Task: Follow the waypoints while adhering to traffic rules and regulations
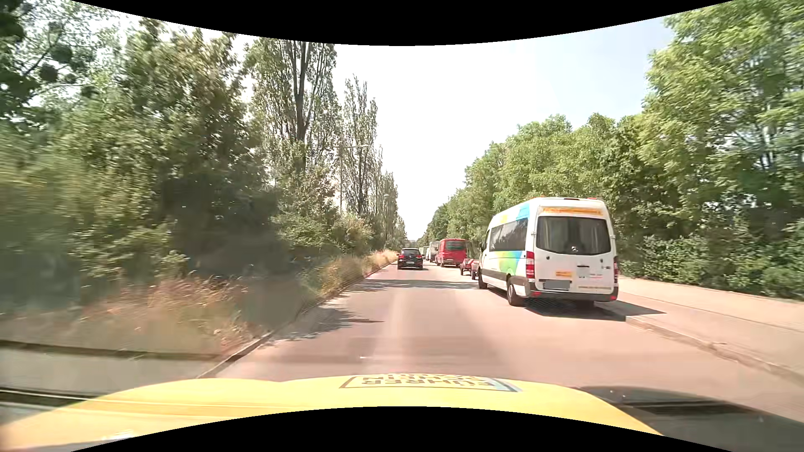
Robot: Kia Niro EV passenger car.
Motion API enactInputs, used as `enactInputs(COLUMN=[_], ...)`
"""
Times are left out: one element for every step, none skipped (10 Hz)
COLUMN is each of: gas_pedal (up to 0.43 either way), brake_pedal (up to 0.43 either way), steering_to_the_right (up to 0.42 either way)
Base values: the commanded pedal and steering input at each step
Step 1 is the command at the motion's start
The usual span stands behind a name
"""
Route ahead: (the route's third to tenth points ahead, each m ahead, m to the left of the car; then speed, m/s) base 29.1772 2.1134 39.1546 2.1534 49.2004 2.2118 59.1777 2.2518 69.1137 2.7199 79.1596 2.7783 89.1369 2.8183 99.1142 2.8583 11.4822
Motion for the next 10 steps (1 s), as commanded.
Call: enactInputs(gas_pedal=[0.098,0.098,0.098,0.098,0.098,0.098,0.098,0.087,0.087,0.087], brake_pedal=[0.000,0.000,0.000,0.000,0.000,0.000,0.000,0.000,0.000,0.000], steering_to_the_right=[0.000,0.000,-0.004,-0.009,-0.011,-0.010,-0.009,-0.003,-0.001,0.000])
